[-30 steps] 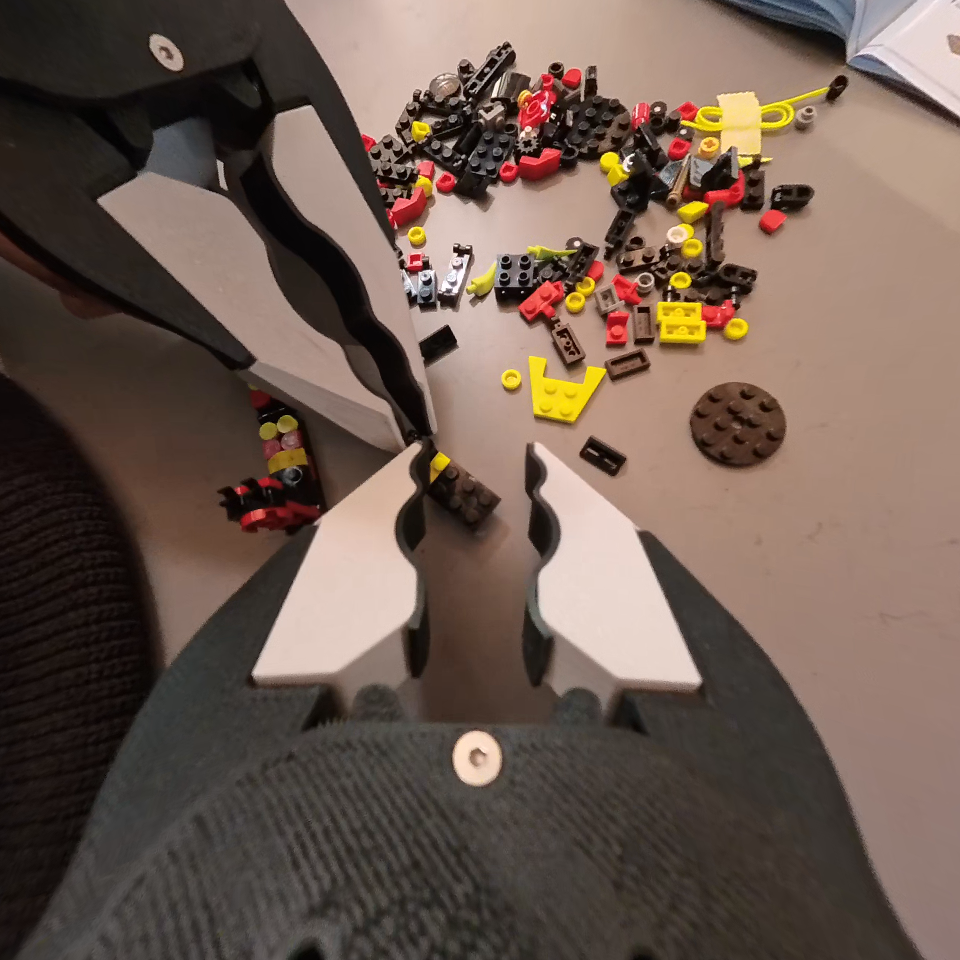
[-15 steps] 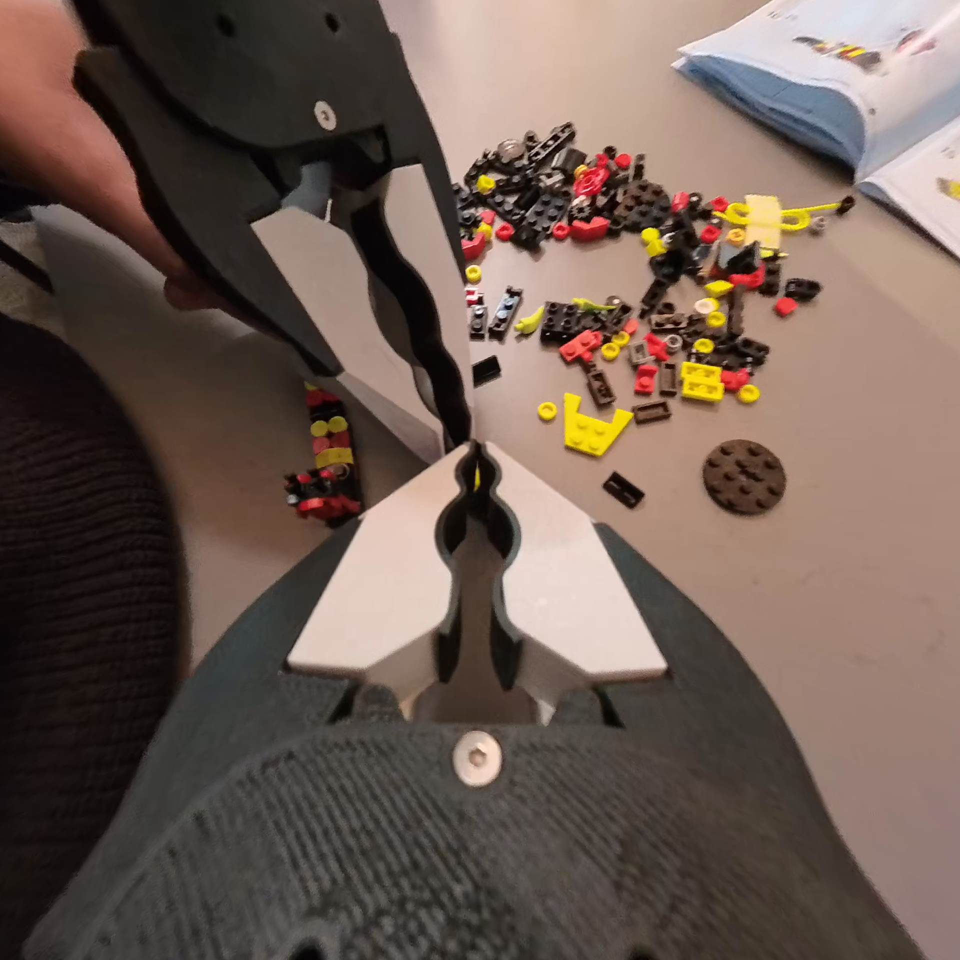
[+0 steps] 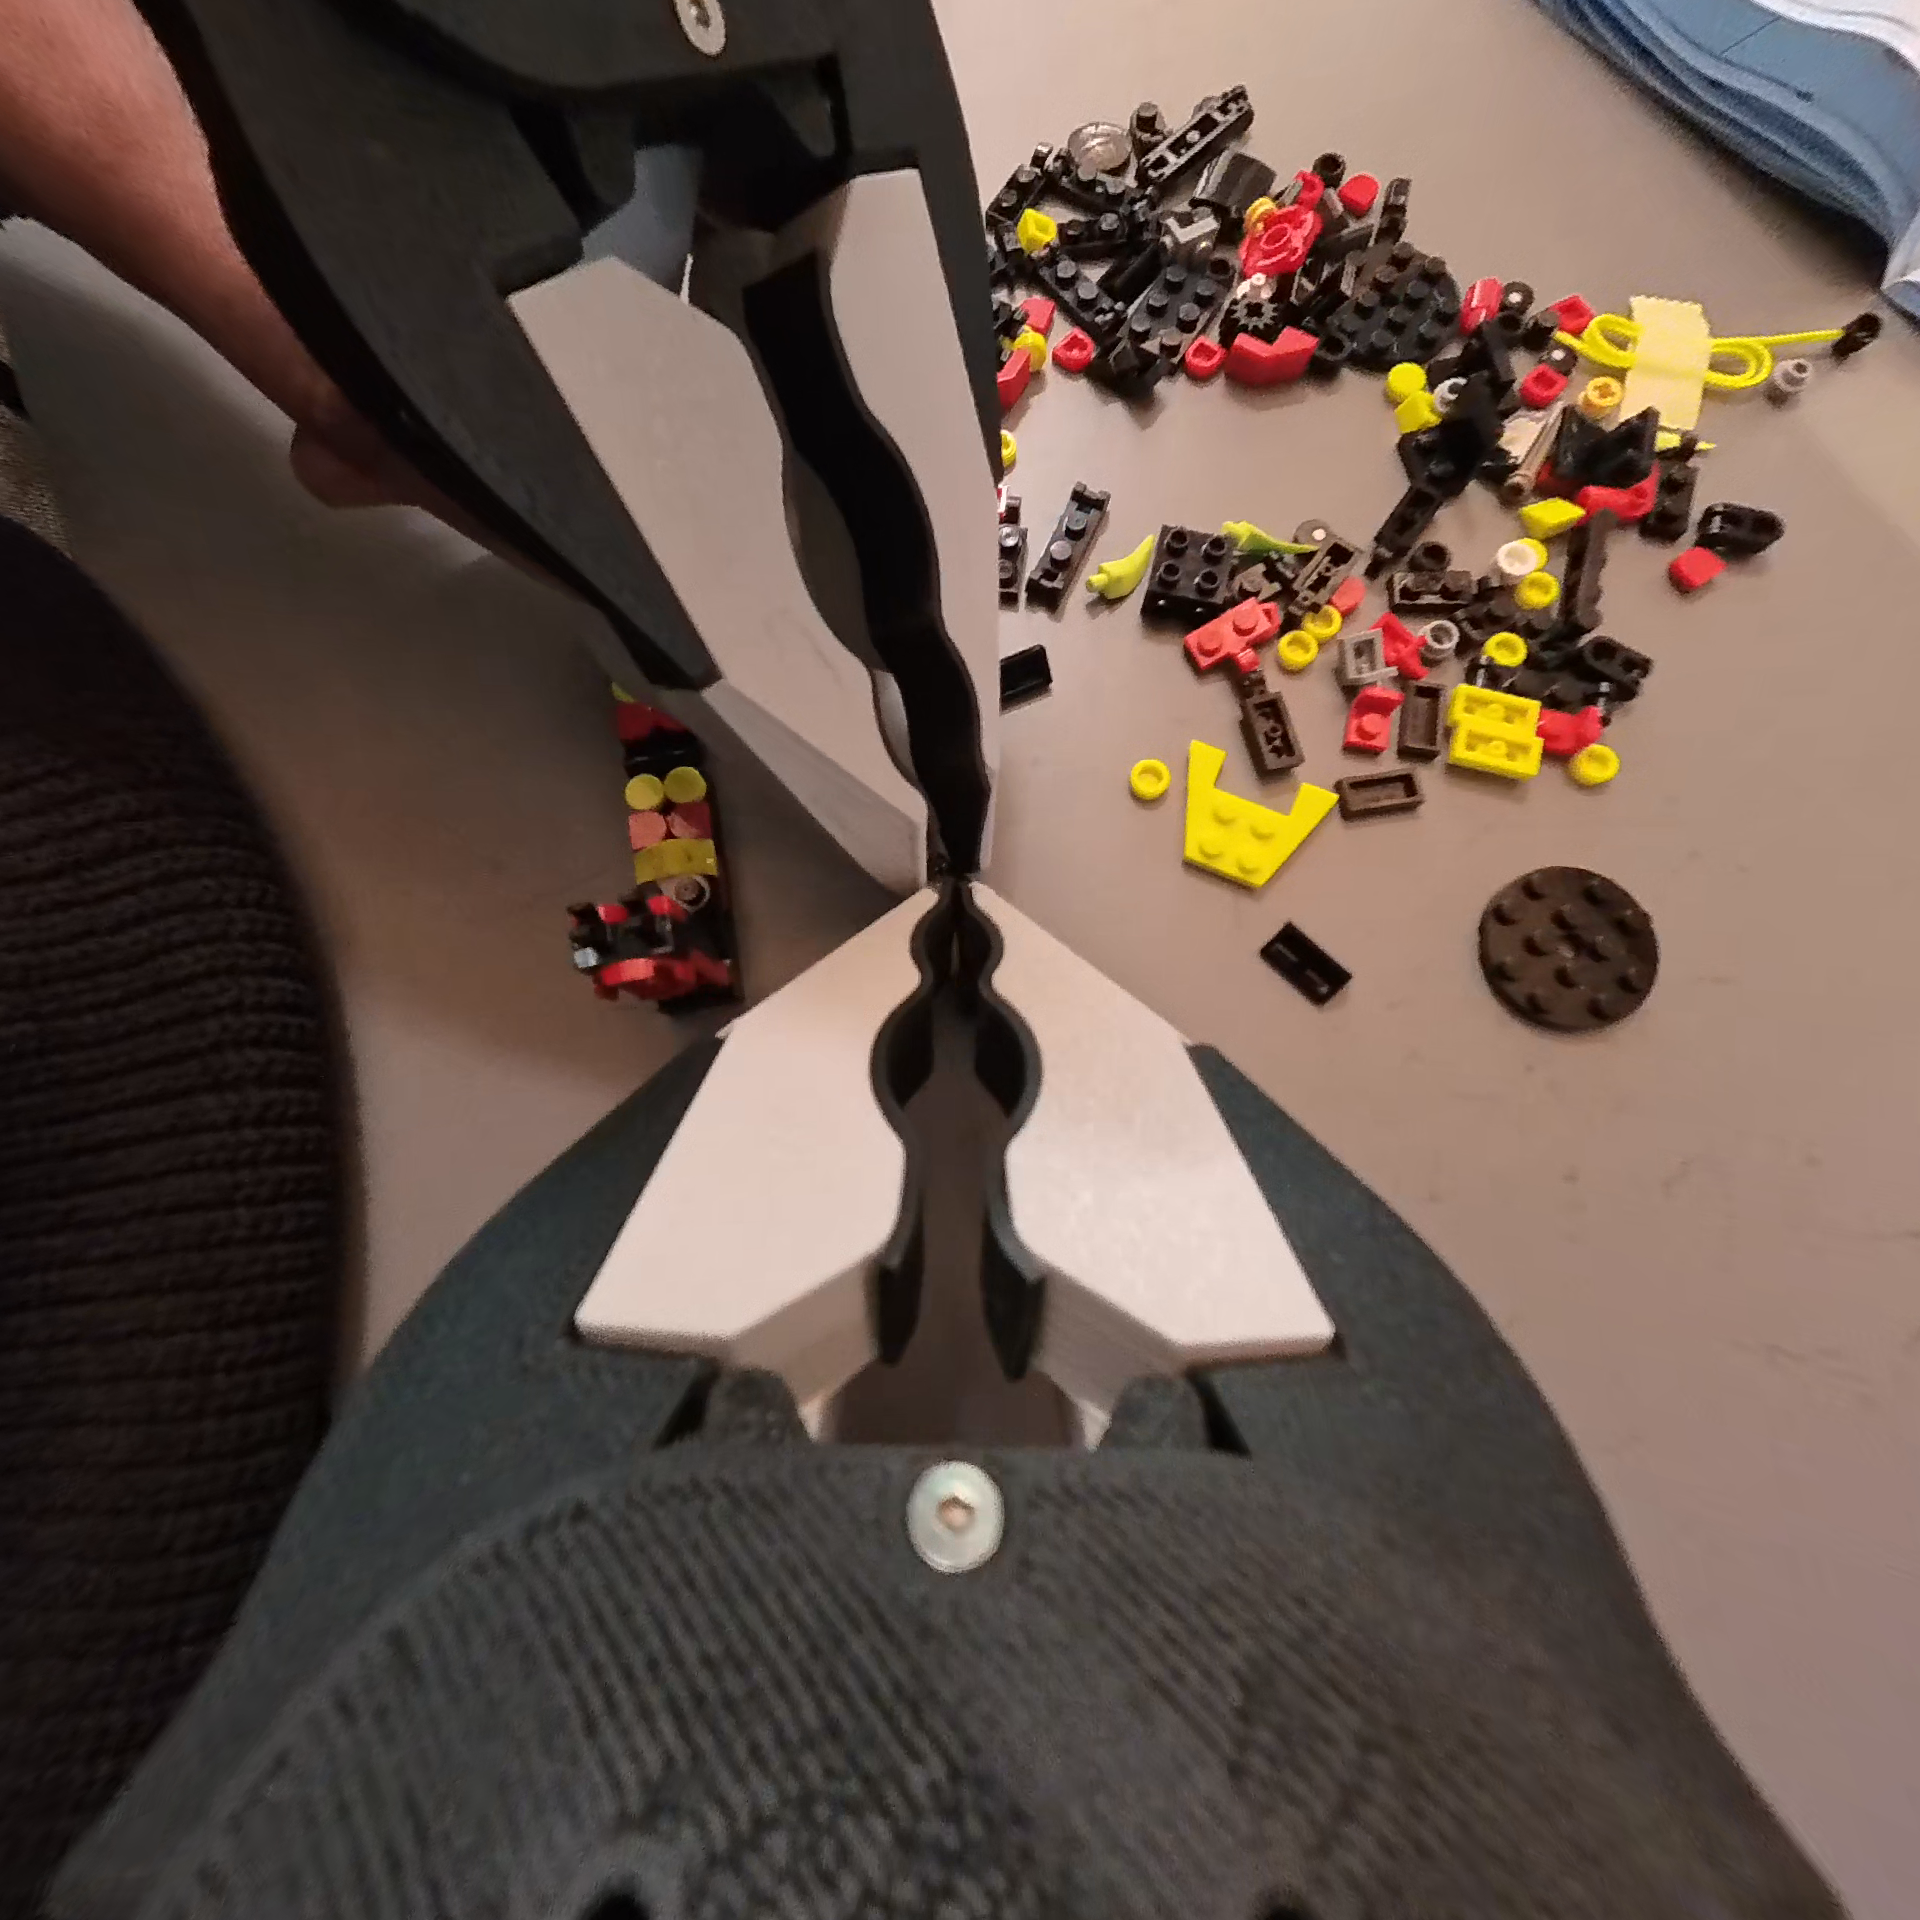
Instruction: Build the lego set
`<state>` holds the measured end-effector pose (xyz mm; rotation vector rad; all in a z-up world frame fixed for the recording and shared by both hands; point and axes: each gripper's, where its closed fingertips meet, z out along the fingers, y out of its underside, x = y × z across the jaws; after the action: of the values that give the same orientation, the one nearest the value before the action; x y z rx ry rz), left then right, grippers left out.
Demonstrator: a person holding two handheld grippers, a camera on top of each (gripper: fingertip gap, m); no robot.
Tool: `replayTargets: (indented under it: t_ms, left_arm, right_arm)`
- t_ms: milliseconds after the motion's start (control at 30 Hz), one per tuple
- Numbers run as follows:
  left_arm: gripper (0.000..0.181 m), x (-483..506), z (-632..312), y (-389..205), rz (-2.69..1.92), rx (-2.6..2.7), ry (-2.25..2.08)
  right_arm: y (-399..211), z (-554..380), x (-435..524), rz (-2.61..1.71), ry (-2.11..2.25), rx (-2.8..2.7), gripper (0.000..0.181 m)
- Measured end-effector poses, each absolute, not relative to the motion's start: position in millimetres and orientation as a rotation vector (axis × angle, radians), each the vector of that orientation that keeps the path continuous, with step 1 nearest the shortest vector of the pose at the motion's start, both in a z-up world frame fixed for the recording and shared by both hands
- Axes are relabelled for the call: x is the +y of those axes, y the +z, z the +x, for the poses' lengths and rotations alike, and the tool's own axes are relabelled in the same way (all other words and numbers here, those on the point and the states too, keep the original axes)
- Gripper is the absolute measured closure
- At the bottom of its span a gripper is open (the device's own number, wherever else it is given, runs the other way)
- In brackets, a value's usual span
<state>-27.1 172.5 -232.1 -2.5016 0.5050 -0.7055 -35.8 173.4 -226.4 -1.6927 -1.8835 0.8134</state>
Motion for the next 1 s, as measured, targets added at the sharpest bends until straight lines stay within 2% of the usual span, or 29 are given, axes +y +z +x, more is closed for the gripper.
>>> replayTargets:
  t_ms: [200, 467, 767, 1000]
  left_arm:
    - [0.176, 172.3, -26.7, -232.7, -2.496, 0.519, -0.701]
    - [0.163, 167.4, -26.2, -232.4, -2.486, 0.557, -0.729]
    - [0.174, 169.9, -29.9, -234.7, -2.45, 0.568, -0.73]
    - [0.175, 170.4, -30.2, -234.6, -2.44, 0.565, -0.75]
  right_arm:
    - [-226.8, -35.7, 173.4, -1.698, 0.78, -1.89, 0.181]
    - [-227.0, -35.2, 173.8, -1.712, 0.788, -1.88, 0.181]
    - [-230.2, -33.1, 172.8, -1.715, 0.77, -1.9, 0.181]
    - [-230.0, -32.0, 174.6, -1.712, 0.768, -1.901, 0.181]
